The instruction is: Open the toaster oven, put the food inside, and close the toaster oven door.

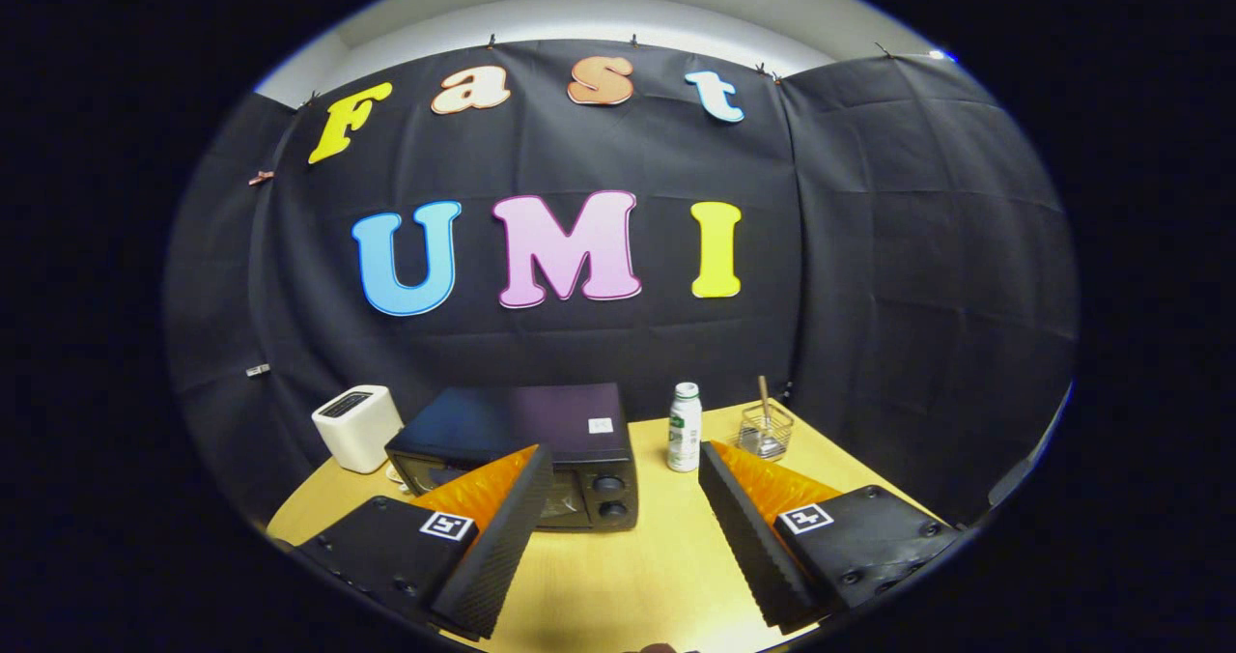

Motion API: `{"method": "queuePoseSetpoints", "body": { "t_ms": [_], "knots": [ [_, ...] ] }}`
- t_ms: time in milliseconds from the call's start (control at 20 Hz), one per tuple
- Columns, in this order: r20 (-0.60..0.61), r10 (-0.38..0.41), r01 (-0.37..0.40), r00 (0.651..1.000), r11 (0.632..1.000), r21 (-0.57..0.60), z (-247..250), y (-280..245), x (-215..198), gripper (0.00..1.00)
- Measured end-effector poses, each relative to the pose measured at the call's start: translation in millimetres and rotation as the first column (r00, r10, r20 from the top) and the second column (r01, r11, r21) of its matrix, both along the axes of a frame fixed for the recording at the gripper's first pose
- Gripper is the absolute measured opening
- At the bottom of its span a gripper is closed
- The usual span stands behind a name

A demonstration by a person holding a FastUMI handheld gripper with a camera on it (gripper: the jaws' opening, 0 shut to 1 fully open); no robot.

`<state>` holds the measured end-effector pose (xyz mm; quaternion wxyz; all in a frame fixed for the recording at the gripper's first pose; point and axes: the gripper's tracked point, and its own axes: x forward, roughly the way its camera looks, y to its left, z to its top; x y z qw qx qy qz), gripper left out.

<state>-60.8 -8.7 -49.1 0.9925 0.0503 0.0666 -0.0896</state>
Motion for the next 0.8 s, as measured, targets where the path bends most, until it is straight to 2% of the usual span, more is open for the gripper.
{"method": "queuePoseSetpoints", "body": {
  "t_ms": [250,400,550,800],
  "knots": [
    [0.04,-0.025,0.027,0.999,0.998,-0.049,13,-17,-40,0.99],
    [0.014,-0.021,0.022,1.0,0.998,-0.066,8,-17,-56,0.98],
    [0.023,-0.016,0.018,1.0,0.997,-0.073,18,-22,-57,0.99],
    [0.049,0.039,-0.033,0.998,0.993,-0.112,26,-20,-51,0.99]
  ]
}}
